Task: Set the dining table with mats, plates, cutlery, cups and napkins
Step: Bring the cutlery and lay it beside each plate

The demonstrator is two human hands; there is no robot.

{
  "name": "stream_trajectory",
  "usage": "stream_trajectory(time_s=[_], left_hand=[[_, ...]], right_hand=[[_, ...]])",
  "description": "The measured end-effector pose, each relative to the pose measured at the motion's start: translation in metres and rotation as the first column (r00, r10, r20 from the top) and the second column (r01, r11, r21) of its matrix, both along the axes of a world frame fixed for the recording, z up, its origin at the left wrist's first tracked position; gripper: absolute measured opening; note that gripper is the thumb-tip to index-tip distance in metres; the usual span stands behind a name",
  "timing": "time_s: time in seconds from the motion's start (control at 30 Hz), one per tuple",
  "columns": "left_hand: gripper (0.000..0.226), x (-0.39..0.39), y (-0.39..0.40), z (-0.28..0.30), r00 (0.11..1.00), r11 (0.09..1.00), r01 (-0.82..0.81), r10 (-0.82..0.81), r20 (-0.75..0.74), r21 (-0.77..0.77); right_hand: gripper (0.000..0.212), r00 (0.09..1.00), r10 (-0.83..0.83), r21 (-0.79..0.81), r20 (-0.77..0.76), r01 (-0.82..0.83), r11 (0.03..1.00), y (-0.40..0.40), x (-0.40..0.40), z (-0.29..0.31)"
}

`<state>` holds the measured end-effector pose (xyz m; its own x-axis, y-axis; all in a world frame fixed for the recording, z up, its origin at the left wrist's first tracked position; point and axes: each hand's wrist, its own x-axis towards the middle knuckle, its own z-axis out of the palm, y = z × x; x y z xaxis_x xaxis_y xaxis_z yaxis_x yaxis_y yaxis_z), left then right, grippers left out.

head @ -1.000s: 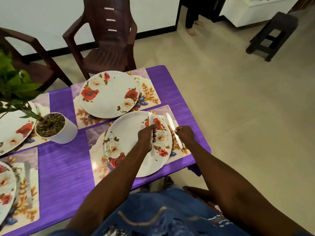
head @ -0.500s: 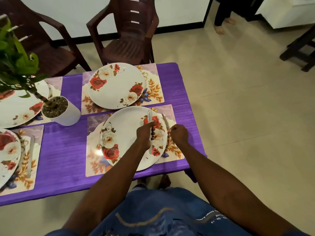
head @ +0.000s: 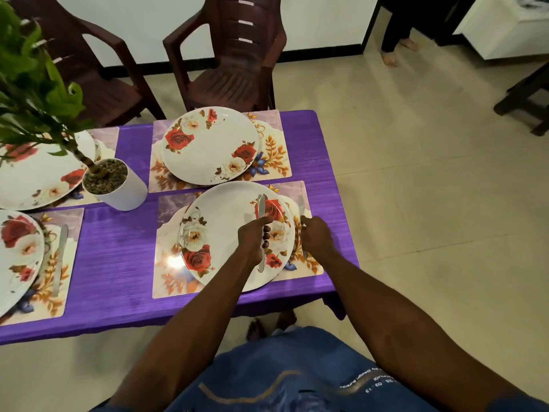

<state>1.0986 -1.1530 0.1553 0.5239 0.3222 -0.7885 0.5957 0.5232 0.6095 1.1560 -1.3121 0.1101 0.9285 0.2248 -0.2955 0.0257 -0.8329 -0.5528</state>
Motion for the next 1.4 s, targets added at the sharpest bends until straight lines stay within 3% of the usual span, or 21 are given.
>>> stream_trajectory(time_s=[0.3, 0.5, 0.67, 0.93, 1.2, 1.4], left_hand=[[0.029, -0.016, 0.005, -0.007, 1.0, 1.0, 0.007, -0.007, -0.005, 0.01], [0.012, -0.022, 0.008, -0.011, 1.0, 1.0, 0.016, -0.016, -0.001, 0.007], [0.012, -0.025, 0.008, -0.014, 1.0, 1.0, 0.028, -0.028, 0.003, 0.008], [0.018, -0.026, 0.003, -0.015, 0.996, 0.999, 0.054, -0.053, 0.066, -0.009], [0.017, -0.012, -0.026, -0.004, 0.986, 0.992, 0.127, -0.125, 0.108, -0.007], [0.02, 0.021, -0.066, 0.008, 0.962, 0.98, 0.162, -0.132, 0.239, -0.113]], right_hand=[[0.035, 0.957, -0.259, 0.091, -0.134, 0.272, 0.958, 0.006, -0.004, 0.002], [0.034, 0.961, -0.223, 0.059, -0.161, 0.235, 0.97, 0.008, -0.001, 0.001], [0.029, 0.952, -0.25, 0.053, -0.175, 0.263, 0.963, 0.009, -0.001, 0.003], [0.037, 0.994, -0.105, 0.041, -0.014, 0.106, 0.994, 0.002, -0.006, 0.007], [0.028, 0.979, -0.202, 0.142, 0.005, 0.199, 0.97, -0.021, -0.022, 0.008], [0.021, 0.942, -0.336, 0.294, -0.014, 0.326, 0.899, -0.044, 0.004, 0.01]])
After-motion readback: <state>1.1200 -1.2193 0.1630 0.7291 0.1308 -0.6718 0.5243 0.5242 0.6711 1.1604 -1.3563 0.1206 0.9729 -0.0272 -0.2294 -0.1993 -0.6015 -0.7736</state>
